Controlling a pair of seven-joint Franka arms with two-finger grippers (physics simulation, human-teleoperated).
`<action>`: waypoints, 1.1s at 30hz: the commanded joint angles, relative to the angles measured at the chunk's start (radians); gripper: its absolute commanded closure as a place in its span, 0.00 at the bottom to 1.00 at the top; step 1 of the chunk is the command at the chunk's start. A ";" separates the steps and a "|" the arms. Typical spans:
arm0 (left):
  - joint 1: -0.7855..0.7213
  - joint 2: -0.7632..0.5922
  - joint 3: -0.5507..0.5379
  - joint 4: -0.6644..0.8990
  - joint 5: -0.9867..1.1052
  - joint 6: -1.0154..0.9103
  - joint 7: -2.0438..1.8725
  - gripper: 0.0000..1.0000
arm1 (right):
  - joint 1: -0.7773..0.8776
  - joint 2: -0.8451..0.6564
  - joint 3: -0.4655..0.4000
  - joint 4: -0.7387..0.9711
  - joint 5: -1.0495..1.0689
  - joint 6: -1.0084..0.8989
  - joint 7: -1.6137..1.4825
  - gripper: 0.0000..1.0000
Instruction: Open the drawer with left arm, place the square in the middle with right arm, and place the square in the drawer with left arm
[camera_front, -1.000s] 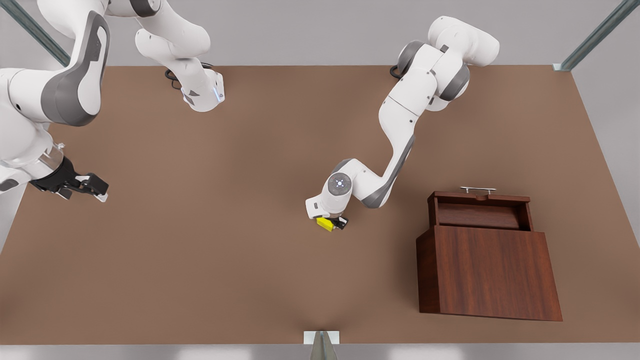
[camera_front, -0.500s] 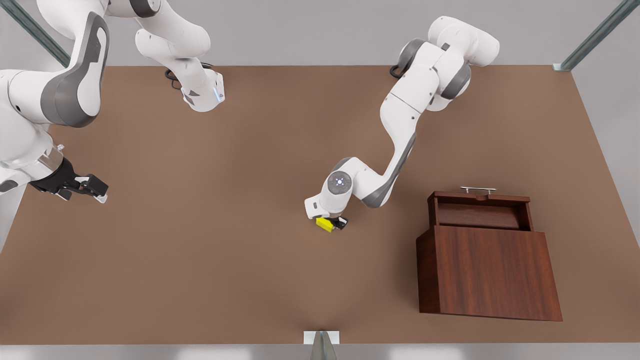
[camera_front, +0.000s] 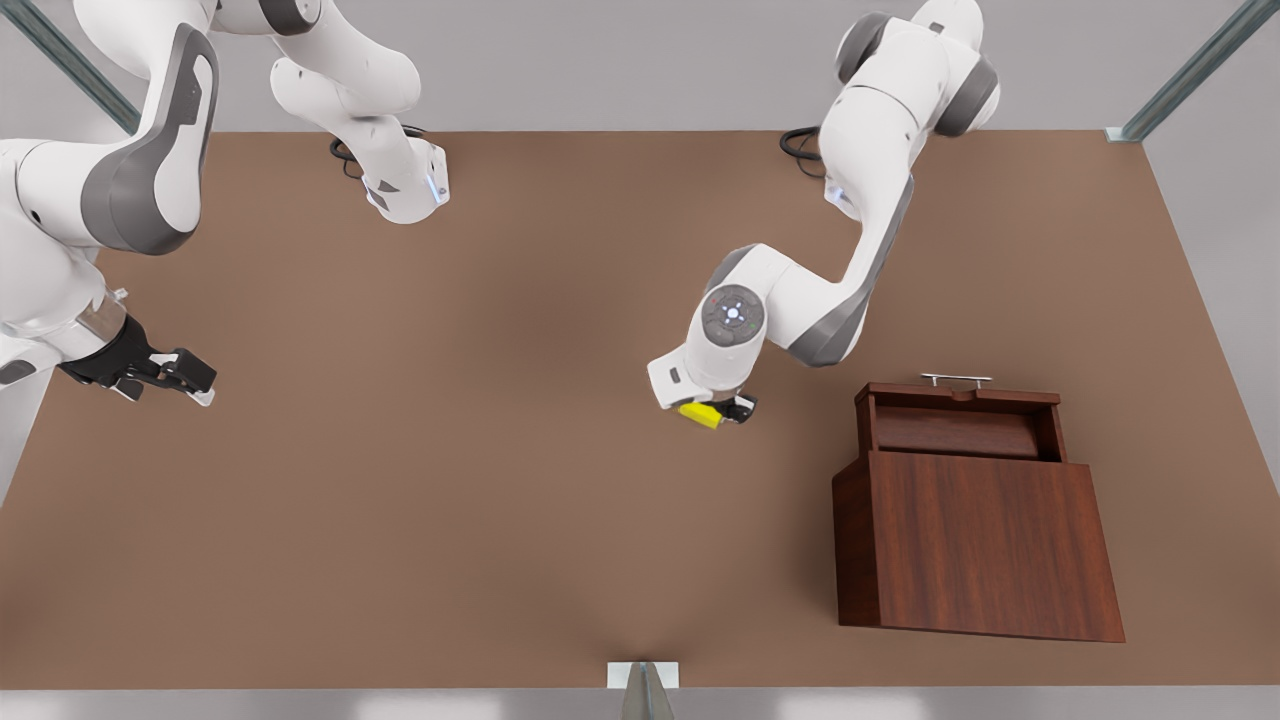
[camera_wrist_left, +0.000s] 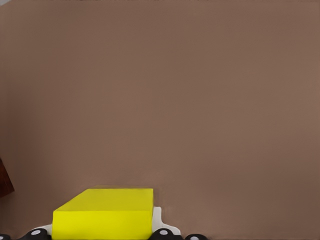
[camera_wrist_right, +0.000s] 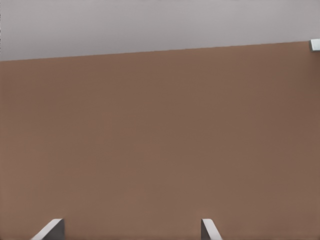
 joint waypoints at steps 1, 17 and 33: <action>-0.002 -0.002 0.008 0.000 -0.030 0.000 0.001 0.23 | 0.000 0.000 0.001 0.000 0.000 0.000 0.000 0.00; 0.012 -0.205 0.435 -0.232 -0.216 -0.091 0.330 0.23 | -0.001 0.006 -0.002 0.000 0.008 0.023 0.000 0.00; 0.030 -0.225 0.614 -0.364 -0.271 -0.008 0.464 0.23 | -0.001 0.005 -0.002 0.000 0.008 0.023 -0.001 0.00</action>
